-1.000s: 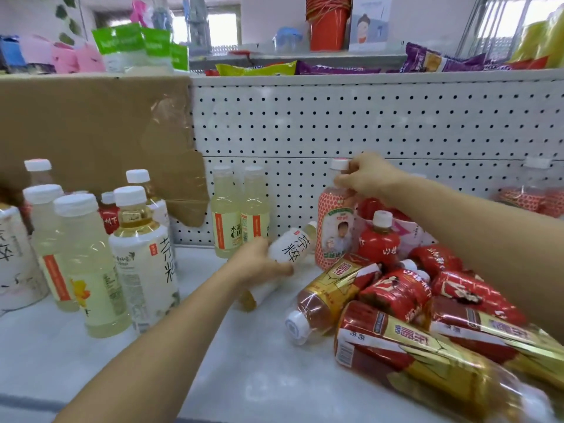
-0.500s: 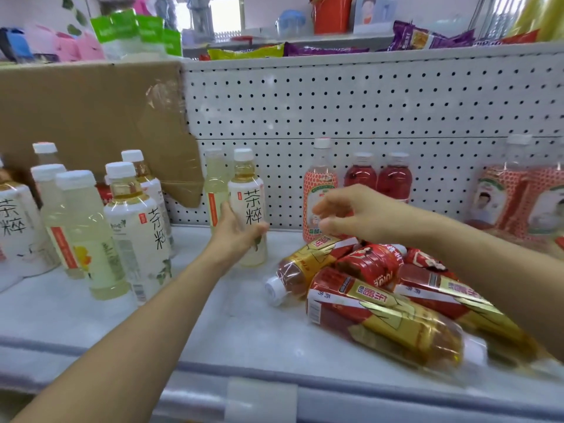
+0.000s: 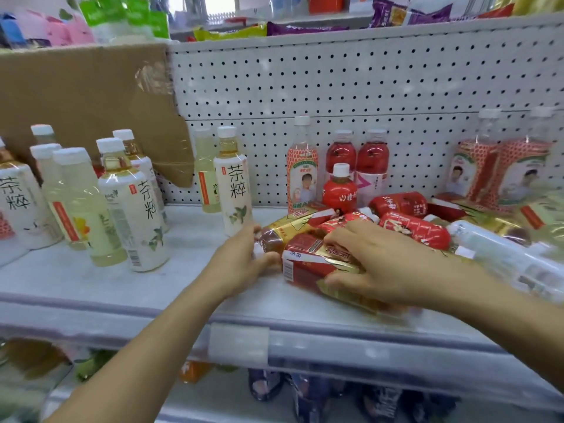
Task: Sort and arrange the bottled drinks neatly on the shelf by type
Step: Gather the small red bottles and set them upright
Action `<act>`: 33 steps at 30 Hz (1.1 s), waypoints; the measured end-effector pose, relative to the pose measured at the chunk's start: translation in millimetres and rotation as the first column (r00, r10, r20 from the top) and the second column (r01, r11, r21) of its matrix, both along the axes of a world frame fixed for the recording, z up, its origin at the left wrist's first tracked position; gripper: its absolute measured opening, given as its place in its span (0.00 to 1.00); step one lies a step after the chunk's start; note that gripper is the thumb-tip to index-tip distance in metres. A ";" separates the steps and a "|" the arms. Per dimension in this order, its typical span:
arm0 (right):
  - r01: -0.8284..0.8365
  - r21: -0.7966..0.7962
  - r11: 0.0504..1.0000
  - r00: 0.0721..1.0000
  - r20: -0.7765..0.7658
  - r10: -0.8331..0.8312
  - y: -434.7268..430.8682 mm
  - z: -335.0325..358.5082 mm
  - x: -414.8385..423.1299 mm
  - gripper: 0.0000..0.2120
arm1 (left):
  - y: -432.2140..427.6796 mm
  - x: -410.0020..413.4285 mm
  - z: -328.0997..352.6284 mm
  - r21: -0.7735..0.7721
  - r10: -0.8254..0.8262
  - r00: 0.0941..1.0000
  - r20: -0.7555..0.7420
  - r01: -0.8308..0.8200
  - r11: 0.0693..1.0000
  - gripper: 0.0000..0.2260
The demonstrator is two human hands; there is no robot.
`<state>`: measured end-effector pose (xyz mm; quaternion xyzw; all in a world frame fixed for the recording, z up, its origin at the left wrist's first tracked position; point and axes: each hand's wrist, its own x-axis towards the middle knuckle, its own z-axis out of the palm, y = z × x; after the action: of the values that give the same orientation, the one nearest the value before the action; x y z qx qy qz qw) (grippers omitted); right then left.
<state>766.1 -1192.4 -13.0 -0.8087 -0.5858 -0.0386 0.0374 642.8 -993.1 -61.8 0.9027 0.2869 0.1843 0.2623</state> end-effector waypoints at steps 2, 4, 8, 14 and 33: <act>0.016 -0.042 0.999 0.997 0.082 -0.012 -11.1 -4.7 -6.6 0.37 | -2.9 1.2 -2.1 0.001 0.031 1.000 -0.004 -0.031 1.000 0.23; 0.029 -0.061 0.998 0.985 0.171 -0.018 -21.1 -10.8 -12.3 0.42 | -5.7 -2.0 -1.1 0.000 0.088 0.995 0.044 -0.088 0.996 0.22; 0.112 -0.019 0.994 0.974 0.200 -0.106 -37.8 -19.8 -21.6 0.43 | -9.8 -22.4 20.0 0.067 0.194 0.942 0.273 -0.220 0.973 0.18; 0.182 -0.040 0.983 0.975 0.141 -0.174 -44.0 -23.8 -25.7 0.33 | 3.2 -48.3 76.9 0.310 0.256 0.924 0.285 -0.342 0.887 0.19; 0.123 0.445 0.887 0.904 -0.419 0.085 89.5 57.5 2.1 0.18 | 46.3 -39.1 108.0 0.415 0.047 0.999 -0.002 -0.042 0.909 0.28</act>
<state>768.2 -1102.9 44.5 -0.7709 -0.5289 0.0009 0.3550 603.6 -946.8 46.1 0.9322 0.2633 0.2415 0.0586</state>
